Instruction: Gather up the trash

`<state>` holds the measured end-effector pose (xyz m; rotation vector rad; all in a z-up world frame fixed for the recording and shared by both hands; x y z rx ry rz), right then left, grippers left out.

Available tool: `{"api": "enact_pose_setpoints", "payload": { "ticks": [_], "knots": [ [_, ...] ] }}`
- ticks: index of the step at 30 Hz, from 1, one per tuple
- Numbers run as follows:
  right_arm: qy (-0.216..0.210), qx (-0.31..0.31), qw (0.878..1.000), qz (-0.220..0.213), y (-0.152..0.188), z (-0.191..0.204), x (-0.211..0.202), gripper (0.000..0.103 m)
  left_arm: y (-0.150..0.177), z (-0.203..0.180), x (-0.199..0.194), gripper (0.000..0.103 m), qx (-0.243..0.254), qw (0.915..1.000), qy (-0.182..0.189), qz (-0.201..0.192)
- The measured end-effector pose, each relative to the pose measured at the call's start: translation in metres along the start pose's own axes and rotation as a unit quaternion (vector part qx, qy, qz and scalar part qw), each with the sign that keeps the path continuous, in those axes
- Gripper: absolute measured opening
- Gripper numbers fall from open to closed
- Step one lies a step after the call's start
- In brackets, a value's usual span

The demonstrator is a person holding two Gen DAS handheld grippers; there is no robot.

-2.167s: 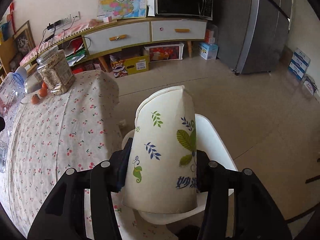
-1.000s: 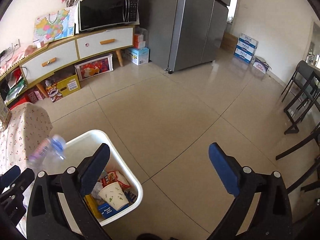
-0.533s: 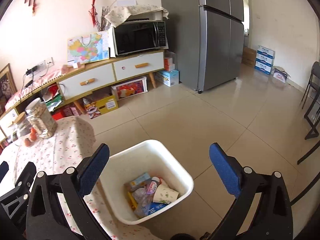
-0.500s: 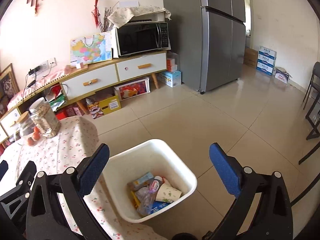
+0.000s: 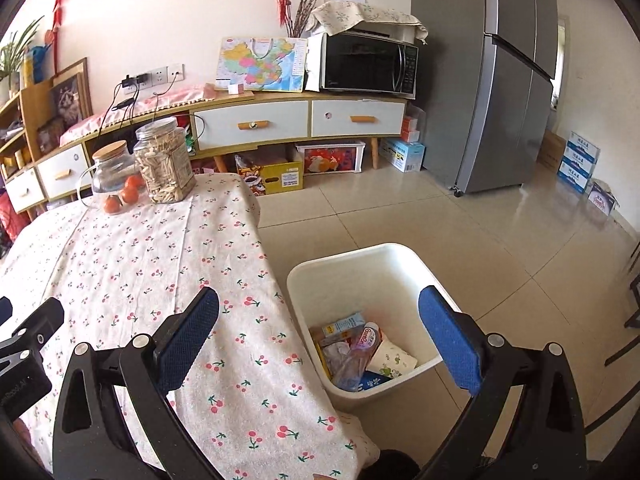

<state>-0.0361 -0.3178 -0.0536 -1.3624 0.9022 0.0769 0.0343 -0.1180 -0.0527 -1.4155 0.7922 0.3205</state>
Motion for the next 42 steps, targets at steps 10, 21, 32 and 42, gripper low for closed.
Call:
{"api": "enact_pose_setpoints", "payload": {
  "ticks": [10, 21, 32, 42],
  "knots": [
    [-0.021, -0.041, 0.999, -0.021, 0.002, 0.047, 0.003, 0.096, 0.002, 0.046, 0.006, 0.096, -0.043, 0.9987, -0.023, 0.013],
    [-0.032, -0.043, 0.999, -0.012, 0.003, 0.051, 0.007, 0.096, 0.009, 0.050, 0.018, 0.096, -0.051, 0.9975, -0.033, 0.036],
    [-0.033, -0.035, 0.999, -0.012, 0.002, 0.044, 0.006, 0.096, 0.005, 0.036, 0.016, 0.096, -0.043, 0.9984, -0.022, 0.028],
    [-0.033, -0.038, 0.999, -0.012, 0.001, 0.043, 0.006, 0.096, 0.006, 0.033, 0.016, 0.096, -0.040, 0.9987, -0.015, 0.028]
  ]
}}
Point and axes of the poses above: each gripper's, at about its wrist camera, not at the fingertips, and x roughly the way its jaws point, z to its left, y to its underside, the point moved 7 cm from there along x, roughly the way its jaws point, and after that the axes turned 2 degrees about -x, right-handed, at the moved point
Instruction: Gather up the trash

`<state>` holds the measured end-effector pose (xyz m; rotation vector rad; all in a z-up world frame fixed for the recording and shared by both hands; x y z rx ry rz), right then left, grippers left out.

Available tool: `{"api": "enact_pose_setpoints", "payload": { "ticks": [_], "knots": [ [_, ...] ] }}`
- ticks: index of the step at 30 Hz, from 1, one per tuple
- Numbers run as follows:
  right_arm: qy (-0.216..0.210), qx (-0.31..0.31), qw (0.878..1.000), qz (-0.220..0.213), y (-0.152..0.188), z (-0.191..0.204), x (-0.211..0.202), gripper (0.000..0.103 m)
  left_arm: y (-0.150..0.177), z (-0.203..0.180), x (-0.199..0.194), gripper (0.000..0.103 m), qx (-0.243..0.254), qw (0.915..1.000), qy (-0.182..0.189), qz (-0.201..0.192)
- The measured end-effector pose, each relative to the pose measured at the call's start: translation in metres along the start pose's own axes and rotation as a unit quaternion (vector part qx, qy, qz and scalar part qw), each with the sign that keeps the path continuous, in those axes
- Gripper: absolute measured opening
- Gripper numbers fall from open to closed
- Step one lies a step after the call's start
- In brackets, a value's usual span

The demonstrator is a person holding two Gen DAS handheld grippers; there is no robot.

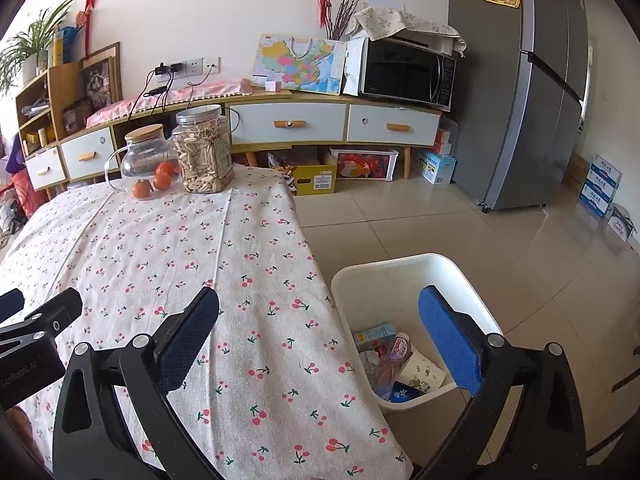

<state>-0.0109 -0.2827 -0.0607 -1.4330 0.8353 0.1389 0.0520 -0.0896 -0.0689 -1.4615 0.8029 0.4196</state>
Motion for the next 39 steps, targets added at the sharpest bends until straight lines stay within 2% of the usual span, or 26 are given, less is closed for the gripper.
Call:
{"api": "enact_pose_setpoints", "payload": {
  "ticks": [33, 39],
  "knots": [
    [0.002, -0.002, 1.000, 0.005, 0.0017, 0.0001, 0.0027, 0.096, 0.0008, -0.0010, -0.0008, 0.096, 0.010, 0.9999, -0.008, -0.004],
    [0.003, -0.001, 1.000, 0.005, 0.0020, -0.0014, 0.0035, 0.096, 0.0020, -0.0034, -0.0006, 0.091, 0.010, 0.9999, 0.003, -0.005]
  ]
}}
Point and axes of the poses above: each gripper's, at about its wrist camera, not at the fingertips, and x roughly the way its jaws point, z to its left, y to its underside, the point moved 7 cm from there along x, roughly the way its jaws point, and after that the axes turned 2 degrees about -x, right-handed, at the moved point
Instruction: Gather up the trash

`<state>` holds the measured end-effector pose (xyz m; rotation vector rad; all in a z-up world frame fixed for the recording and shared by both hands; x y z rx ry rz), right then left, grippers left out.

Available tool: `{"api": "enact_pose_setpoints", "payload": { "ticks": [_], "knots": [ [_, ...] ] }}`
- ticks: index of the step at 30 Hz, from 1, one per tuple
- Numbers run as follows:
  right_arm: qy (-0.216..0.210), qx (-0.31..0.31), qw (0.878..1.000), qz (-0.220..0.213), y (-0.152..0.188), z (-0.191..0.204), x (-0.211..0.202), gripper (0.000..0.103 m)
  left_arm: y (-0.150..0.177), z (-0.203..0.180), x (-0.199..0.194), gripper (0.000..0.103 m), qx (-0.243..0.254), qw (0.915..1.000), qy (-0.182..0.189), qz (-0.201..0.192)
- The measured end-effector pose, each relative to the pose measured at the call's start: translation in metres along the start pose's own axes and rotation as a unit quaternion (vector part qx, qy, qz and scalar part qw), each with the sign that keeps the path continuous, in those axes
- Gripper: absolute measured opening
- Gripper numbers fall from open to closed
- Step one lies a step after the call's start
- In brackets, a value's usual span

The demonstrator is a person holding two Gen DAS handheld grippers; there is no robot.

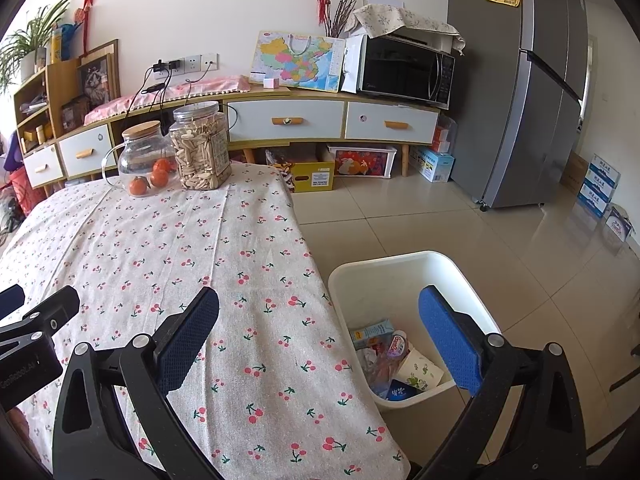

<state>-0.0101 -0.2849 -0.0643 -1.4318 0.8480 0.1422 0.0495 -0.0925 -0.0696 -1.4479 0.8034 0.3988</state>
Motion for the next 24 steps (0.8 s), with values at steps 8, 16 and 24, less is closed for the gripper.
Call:
{"api": "enact_pose_setpoints", "payload": {
  "ticks": [8, 16, 24],
  "knots": [
    [0.001, -0.001, 1.000, 0.001, 0.0000, -0.0006, 0.0008, 0.096, 0.0019, -0.0040, 0.0027, 0.079, 0.009, 0.9999, 0.011, 0.000],
    [0.003, 0.000, 1.000, 0.000, 0.0006, -0.0011, 0.0022, 0.096, 0.0027, -0.0073, 0.0030, 0.079, 0.008, 0.9997, 0.023, 0.004],
    [0.003, 0.001, 1.000, 0.000, 0.0006, -0.0013, 0.0020, 0.096, 0.0040, -0.0063, 0.0047, 0.087, 0.003, 0.9997, 0.017, 0.016]
  ]
}}
Point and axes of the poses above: each gripper's, at about its wrist camera, not at the fingertips, and x roughly the way its jaws point, z to its left, y to its underside, the point moved 7 cm from there along x, roughly the way its jaws point, and after that the axes turned 2 degrees about -x, right-handed, at the moved point
